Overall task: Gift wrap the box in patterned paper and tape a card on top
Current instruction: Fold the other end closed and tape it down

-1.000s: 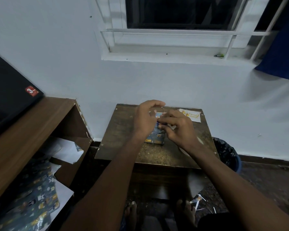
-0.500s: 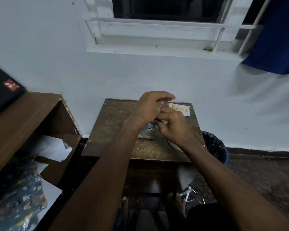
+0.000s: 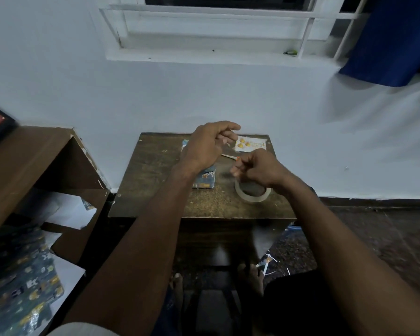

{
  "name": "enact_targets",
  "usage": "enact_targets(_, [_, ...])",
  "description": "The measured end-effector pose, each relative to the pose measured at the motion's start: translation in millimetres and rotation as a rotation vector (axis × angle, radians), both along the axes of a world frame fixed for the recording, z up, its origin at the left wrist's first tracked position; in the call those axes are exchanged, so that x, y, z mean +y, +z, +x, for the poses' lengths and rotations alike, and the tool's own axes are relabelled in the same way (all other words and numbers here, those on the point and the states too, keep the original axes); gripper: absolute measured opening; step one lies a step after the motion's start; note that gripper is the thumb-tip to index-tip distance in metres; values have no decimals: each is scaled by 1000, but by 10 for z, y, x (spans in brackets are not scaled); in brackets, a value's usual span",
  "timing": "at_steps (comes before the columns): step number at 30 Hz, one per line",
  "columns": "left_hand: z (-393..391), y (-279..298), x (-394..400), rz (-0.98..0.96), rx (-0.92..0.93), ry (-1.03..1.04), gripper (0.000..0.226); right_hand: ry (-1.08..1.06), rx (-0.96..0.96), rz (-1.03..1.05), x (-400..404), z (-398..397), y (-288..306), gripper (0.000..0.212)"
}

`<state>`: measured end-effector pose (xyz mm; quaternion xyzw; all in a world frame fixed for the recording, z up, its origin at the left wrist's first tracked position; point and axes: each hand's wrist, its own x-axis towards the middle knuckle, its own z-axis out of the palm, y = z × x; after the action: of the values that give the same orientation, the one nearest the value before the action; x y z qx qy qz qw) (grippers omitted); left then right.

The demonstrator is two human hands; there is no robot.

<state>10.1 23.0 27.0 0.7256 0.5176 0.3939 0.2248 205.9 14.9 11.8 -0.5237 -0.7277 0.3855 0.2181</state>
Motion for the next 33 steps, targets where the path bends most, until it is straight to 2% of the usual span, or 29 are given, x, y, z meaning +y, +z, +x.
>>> enact_targets(2, [-4,-11,-1,17,-10,-17,50,40,-222,-6,-30,111,28,20])
enact_targets(5, [-6,-24,12,19,-17,-17,49,81,-398,-64,-100,198,80,26])
enact_targets(8, [0,-30,28,12,-18,-3,47,122,-619,-31,-135,168,-12,36])
enact_targets(12, [2,-3,11,11,-28,0,42,112,-595,25,-142,102,-79,19])
enact_targets(15, [-5,30,-26,24,-45,-21,30,92,-407,-13,-110,168,50,18])
enact_targets(20, [-17,88,-69,4,-59,-24,17,43,210,-201,-113,287,249,21])
enact_targets(24, [-37,116,-77,-19,-36,-75,14,40,401,-252,-42,299,271,23])
enact_targets(27, [-69,130,-88,-43,-31,-144,20,-71,520,-323,36,289,305,19])
enact_targets(30, [-93,114,-74,-42,-10,-155,27,-158,643,-437,70,261,319,31])
enact_targets(33, [-64,101,-55,-22,-15,-120,26,-128,780,-519,74,243,310,41])
